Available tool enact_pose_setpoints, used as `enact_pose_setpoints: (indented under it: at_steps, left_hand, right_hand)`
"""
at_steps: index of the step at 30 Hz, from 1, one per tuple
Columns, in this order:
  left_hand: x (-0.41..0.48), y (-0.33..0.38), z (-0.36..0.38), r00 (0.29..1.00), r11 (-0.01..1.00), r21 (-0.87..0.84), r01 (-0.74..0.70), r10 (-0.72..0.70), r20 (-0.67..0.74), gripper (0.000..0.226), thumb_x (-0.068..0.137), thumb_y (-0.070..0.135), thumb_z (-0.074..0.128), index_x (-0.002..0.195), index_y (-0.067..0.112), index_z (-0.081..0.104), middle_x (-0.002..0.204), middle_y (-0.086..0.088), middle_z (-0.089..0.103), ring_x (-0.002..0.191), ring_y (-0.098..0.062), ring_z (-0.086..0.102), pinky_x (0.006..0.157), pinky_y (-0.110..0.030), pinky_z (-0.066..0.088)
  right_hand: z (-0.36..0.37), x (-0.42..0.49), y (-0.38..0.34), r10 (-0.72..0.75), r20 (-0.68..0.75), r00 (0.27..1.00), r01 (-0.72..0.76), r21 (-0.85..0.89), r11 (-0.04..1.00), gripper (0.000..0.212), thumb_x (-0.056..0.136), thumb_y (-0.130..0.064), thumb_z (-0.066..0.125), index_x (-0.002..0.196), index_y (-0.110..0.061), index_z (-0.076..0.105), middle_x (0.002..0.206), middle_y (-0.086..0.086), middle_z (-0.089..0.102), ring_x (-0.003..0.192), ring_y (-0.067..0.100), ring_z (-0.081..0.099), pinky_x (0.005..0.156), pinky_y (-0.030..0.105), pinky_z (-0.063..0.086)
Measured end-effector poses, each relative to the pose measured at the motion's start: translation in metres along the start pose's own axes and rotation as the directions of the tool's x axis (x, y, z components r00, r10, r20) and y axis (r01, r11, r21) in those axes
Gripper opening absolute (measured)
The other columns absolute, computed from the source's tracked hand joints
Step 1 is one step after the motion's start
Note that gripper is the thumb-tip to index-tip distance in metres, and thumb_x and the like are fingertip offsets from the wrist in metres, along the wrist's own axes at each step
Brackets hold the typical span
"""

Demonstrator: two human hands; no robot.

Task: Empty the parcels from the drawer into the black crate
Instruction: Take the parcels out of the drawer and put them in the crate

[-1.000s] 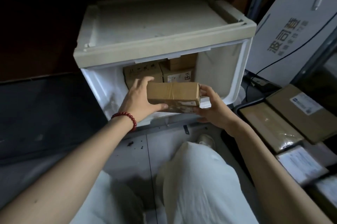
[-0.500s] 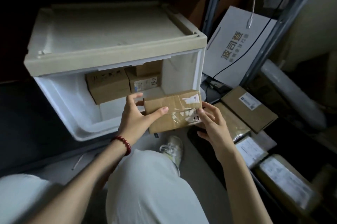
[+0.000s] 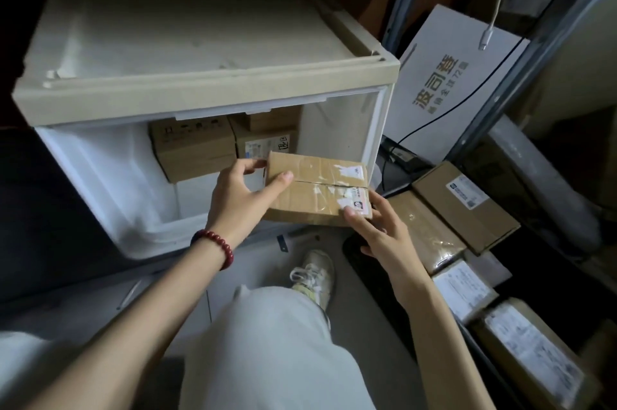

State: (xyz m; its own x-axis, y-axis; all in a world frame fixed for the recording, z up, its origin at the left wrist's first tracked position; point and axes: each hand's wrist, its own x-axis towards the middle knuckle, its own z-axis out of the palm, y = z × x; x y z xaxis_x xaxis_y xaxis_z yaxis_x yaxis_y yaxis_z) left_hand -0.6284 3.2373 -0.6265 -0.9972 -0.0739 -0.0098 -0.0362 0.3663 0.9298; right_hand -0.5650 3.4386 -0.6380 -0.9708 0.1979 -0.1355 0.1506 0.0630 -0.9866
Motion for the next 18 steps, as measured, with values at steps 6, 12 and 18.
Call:
enact_pose_setpoints:
  at_steps: [6,12,18]
  left_hand:
    - [0.003,0.002,-0.003,0.997,0.999,-0.039,0.034,-0.031,0.065,0.057,0.080,0.059,0.060,0.128,0.030,0.050,0.125,0.005,0.054,0.103,-0.012,0.058,0.086,-0.038,0.055]
    - [0.002,0.009,0.000,0.999,0.999,-0.052,0.012,-0.010,0.045,0.059,0.071,0.069,0.056,0.117,0.033,0.047,0.108,0.006,0.059,0.080,-0.002,0.059,0.072,-0.039,0.060]
    - [0.002,0.006,0.001,0.992,1.000,0.000,0.001,-0.001,0.127,0.061,0.068,0.076,0.055,0.116,0.039,0.048,0.099,0.005,0.068,0.086,-0.010,0.065,0.076,-0.045,0.059]
  right_hand:
    - [-0.003,0.003,0.008,-0.048,0.051,0.998,0.051,-0.046,0.998,0.078,0.062,-0.038,0.081,0.134,-0.035,0.052,0.105,-0.006,0.068,0.083,0.002,0.066,0.070,0.013,0.050]
    - [-0.003,0.007,0.014,-0.114,0.018,0.993,0.115,-0.076,0.990,0.062,0.075,-0.016,0.081,0.130,-0.030,0.057,0.097,0.002,0.065,0.075,0.001,0.063,0.067,0.013,0.050]
    - [-0.007,0.008,0.014,-0.161,-0.091,0.983,0.157,-0.046,0.987,0.044,0.080,-0.022,0.077,0.122,-0.026,0.064,0.093,0.005,0.066,0.073,0.006,0.058,0.070,0.018,0.049]
